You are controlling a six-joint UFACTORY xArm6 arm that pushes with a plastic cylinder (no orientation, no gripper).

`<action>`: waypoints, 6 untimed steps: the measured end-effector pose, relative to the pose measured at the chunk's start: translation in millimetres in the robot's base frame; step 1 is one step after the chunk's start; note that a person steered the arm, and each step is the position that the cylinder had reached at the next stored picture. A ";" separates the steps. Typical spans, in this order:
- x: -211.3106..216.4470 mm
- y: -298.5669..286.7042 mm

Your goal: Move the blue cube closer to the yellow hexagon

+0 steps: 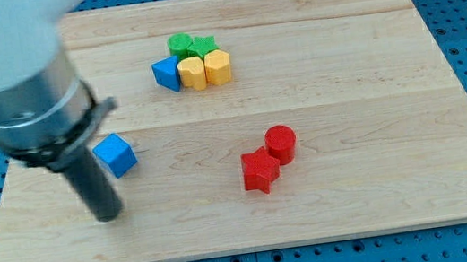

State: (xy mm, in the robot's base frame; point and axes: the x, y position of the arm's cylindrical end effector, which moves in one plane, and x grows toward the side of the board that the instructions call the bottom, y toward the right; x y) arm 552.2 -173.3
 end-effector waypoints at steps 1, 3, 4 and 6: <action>-44.9 1.1; -132.8 52.3; -165.8 75.7; -71.0 92.8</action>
